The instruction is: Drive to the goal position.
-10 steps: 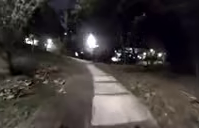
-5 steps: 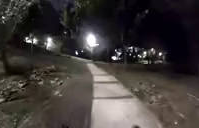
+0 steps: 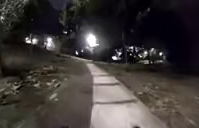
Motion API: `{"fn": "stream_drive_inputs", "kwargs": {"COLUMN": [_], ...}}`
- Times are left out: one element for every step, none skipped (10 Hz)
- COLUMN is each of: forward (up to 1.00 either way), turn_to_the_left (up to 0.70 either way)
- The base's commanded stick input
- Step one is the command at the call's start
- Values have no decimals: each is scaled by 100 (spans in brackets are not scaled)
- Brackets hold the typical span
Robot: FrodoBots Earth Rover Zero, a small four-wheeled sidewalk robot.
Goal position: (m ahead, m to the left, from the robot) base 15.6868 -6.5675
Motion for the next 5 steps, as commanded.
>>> {"fn": "stream_drive_inputs", "kwargs": {"forward": [45,45,45,45,45], "turn_to_the_left": [26,0,0,0,0]}}
